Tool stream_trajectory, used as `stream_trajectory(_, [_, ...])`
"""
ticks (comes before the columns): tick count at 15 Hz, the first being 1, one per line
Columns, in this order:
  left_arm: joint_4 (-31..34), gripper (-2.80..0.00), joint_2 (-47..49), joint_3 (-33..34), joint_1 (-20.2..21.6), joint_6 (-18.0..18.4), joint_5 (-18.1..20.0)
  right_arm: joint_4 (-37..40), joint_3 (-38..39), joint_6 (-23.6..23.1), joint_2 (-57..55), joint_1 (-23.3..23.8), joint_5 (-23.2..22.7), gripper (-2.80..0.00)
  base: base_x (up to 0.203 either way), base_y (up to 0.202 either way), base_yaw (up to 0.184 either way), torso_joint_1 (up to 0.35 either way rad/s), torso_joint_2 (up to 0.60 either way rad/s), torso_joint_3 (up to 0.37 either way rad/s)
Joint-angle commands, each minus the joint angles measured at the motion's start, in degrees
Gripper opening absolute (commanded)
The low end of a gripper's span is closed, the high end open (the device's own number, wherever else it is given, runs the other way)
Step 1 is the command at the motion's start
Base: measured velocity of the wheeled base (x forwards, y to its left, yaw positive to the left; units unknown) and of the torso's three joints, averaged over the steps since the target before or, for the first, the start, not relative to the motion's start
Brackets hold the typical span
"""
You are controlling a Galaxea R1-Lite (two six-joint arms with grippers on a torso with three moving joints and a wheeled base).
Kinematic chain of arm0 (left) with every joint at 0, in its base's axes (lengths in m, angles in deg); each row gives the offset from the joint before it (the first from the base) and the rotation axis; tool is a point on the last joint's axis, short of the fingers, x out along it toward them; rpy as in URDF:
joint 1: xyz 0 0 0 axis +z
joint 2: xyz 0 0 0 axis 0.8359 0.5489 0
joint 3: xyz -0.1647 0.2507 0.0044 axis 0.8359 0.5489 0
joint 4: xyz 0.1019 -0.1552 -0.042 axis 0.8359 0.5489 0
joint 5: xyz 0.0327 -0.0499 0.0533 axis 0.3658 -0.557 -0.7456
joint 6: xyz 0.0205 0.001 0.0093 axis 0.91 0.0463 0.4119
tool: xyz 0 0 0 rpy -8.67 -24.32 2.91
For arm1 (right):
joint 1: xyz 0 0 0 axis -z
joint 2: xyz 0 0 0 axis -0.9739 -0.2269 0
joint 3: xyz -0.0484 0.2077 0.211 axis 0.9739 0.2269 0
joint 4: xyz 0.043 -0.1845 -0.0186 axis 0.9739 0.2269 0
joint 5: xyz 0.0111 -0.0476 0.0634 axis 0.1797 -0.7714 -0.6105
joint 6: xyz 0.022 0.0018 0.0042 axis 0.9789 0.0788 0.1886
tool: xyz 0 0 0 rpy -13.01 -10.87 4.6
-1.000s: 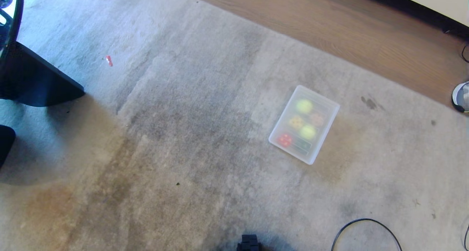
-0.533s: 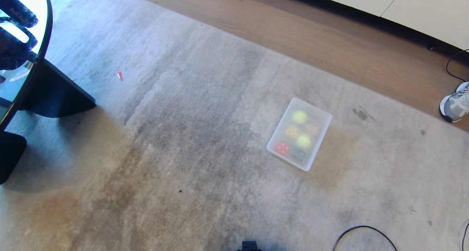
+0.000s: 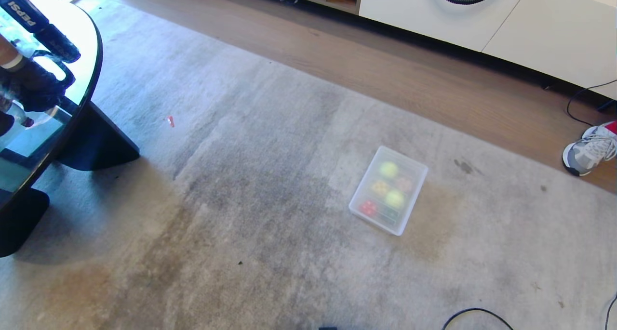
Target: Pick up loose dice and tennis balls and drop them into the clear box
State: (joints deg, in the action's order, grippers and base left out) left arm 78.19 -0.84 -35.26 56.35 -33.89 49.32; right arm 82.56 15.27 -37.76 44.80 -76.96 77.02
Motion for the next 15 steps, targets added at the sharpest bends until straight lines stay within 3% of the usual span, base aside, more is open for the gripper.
stream_trajectory(1, [0.0, -2.80, 0.0, 0.0, 0.0, 0.2, 0.0, 0.0, 0.0, 0.0, -0.1, 0.0, 0.0, -2.80, 0.000, 0.000, 0.000, -0.001, 0.00, 0.197])
stream_trajectory(15, [0.1, -2.80, 0.0, 0.0, 0.0, 1.7, 0.5, 0.0, 0.0, 0.0, -0.1, 0.0, 0.0, -2.80, 0.000, 0.000, 0.000, 0.004, 0.00, 0.203])
